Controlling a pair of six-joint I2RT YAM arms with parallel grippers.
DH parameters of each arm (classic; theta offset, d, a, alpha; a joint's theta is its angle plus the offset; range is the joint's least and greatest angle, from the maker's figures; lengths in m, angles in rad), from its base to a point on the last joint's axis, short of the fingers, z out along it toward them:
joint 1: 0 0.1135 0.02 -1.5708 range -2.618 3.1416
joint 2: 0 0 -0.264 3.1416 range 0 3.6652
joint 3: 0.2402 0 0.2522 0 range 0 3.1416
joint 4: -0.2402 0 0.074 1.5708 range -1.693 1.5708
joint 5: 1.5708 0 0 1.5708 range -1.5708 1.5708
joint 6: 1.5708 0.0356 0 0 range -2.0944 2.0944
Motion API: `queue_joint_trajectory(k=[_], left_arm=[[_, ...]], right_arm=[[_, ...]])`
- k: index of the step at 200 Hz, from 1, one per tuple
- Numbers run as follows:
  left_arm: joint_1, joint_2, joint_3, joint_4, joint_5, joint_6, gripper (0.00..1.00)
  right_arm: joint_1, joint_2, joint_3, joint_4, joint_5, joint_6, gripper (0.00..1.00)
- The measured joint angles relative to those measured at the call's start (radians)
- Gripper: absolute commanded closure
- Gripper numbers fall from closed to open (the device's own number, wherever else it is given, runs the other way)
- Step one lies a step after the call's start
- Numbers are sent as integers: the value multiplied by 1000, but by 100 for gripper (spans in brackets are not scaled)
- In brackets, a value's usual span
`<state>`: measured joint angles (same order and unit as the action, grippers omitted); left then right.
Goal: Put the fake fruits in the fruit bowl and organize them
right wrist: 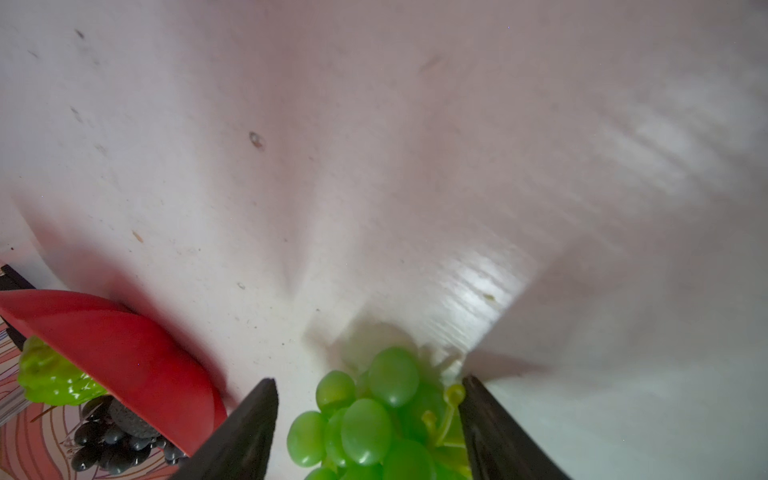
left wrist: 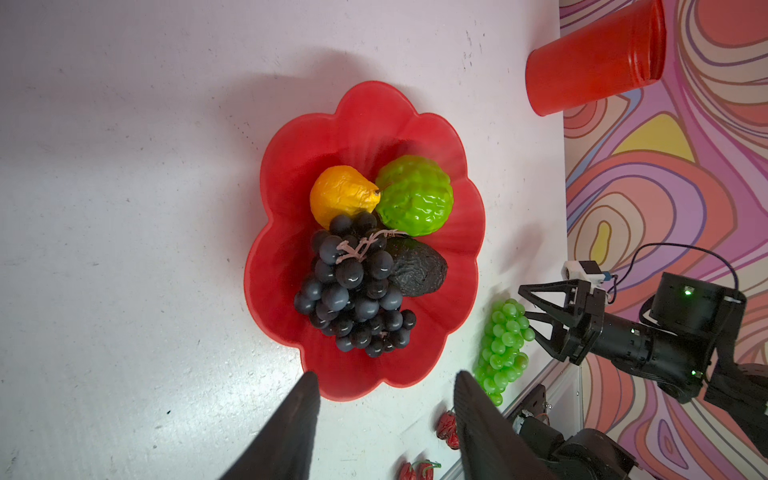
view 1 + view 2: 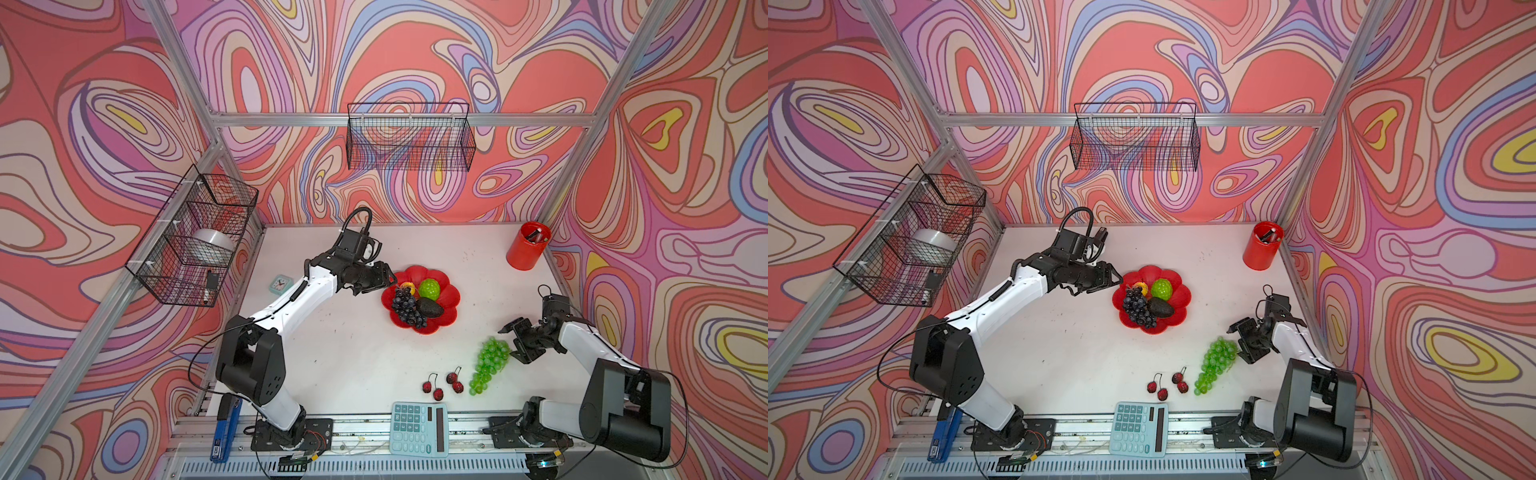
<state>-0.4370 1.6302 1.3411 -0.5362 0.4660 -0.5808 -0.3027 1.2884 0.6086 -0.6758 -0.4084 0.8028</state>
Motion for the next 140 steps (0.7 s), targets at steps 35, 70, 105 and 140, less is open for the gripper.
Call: queue_joint_trajectory(k=[35, 70, 105, 140], left_arm=[[0, 0, 0, 0, 0, 1, 44], [0, 0, 0, 0, 2, 1, 44], [0, -15, 0, -3, 0, 1, 44], [0, -25, 1, -3, 0, 0, 45]], right_arm=[[0, -44, 2, -50, 13, -1, 27], [0, -61, -2, -33, 9, 15, 27], [0, -17, -7, 17, -9, 25, 27], [0, 23, -6, 74, -39, 24, 32]])
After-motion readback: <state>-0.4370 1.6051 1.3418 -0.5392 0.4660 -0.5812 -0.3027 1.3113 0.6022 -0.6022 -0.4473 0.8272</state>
